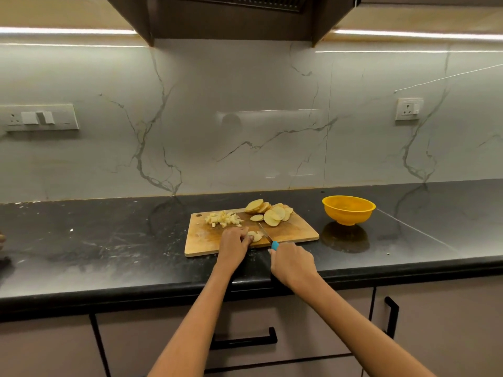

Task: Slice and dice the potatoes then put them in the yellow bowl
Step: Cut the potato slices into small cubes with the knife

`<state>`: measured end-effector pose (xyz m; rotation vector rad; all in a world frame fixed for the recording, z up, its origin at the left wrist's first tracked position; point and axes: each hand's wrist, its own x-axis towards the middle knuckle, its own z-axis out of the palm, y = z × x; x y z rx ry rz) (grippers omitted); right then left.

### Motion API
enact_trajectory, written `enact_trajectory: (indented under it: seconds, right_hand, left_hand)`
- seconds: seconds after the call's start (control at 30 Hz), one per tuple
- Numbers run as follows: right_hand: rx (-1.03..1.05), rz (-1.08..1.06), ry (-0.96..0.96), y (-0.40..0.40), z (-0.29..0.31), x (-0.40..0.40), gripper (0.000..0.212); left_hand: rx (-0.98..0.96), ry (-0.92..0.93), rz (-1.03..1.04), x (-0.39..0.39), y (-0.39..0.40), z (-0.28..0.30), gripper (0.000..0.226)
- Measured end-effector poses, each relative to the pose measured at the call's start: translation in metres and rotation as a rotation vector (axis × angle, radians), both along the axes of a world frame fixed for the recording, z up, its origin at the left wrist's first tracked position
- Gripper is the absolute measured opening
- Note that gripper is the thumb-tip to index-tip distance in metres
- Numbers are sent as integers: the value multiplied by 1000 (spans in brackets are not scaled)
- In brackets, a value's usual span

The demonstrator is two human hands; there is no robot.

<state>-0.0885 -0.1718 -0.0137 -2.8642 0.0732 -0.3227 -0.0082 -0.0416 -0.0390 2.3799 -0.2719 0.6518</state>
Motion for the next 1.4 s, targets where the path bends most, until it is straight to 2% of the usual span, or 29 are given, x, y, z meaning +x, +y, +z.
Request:
enact_trajectory:
  seconds: [0.2,0.5,0.87,1.03,1.13,1.27,1.4]
  right_hand:
    - [122,44,95,1,5,17,41]
    - [35,89,96,2,2,21,39]
    - [29,143,267,10,19,35,36]
    - [-314,148,103,15,4,15,27]
    - [-481,69,32,18,-12,4,33]
    - [-403,116,-10,14,-6,5,27]
    - [-129,70,1,7,3,5,33]
  left_hand:
    - [-72,-35,-15,-3,2,0,30]
    - [-62,-23,-22,1,2,1,26]
    - [-114,-2,-23,5,2,1,22]
    - [-123,-26,-11,1,0,0,21]
    - [-118,-39,5,-1,-2,-1,21]
    - [-113,-23,9,-2,-1,-1,22]
    - [-143,-10,-10,-2,2,0,24]
